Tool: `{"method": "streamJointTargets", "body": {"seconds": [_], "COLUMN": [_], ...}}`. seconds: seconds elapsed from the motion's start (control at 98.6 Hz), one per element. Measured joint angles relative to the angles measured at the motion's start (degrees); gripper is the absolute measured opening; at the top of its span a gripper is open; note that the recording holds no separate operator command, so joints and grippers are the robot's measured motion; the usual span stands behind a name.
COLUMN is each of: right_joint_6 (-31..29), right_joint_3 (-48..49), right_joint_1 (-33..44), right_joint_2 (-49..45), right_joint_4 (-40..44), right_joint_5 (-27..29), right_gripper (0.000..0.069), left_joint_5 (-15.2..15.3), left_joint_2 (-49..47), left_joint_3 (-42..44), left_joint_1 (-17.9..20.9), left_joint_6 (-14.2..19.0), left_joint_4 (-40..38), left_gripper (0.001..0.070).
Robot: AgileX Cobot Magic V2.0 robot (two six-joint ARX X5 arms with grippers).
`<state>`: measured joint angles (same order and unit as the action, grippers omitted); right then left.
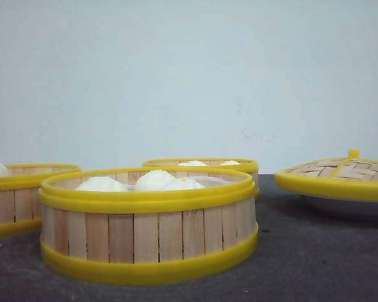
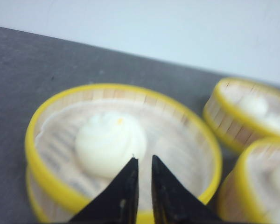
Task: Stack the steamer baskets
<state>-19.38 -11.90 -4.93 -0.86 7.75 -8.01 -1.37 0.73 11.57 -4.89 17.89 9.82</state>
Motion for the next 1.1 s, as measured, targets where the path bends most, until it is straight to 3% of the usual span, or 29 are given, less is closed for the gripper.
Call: {"method": "streamJointTargets", "body": {"seconds": [0.101, 0.223, 0.487, 0.568, 0.69, 0.801, 1.095], "right_joint_6": [-1.77, -1.27, 7.37, 9.33, 11.32, 13.2, 15.76], "right_joint_3": [-8.07, -17.57, -35.32, -36.44, -36.41, -36.41, -36.41], "right_joint_1": [0.0, 0.0, 0.0, 0.0, 0.0, 0.0, 0.0], "right_joint_2": [-2.36, -8.22, -23.63, -27.65, -32.26, -35.63, -39.34], "right_joint_4": [3.45, 11.45, 29.11, 31.47, 35.47, 39.01, 41.79], "right_joint_5": [-1.01, -2.36, -1.16, -0.79, 0.68, 3.3, 3.52], "right_gripper": [0.001, 0.001, 0.001, 0.001, 0.001, 0.001, 0.001], "left_joint_5": [0.15, 0.22, 0.2, 0.17, -0.07, -0.07, -0.09], "left_joint_2": [1.49, 6.97, 23.3, 27.43, 31.98, 34.71, 36.17], "left_joint_3": [7.98, 17.81, 36.04, 37.68, 37.75, 37.75, 37.75], "left_joint_1": [0.0, 0.0, 0.0, 0.0, 0.0, 0.0, 0.0], "left_joint_6": [1.25, 0.42, -9.66, -12.76, -14.93, -15.54, -16.0], "left_joint_4": [1.62, 9.2, 26.14, 29.11, 32.39, 34.82, 37.33], "left_gripper": [0.0025, 0.0025, 0.0025, 0.0025, 0.0025, 0.0025, 0.0025]}}
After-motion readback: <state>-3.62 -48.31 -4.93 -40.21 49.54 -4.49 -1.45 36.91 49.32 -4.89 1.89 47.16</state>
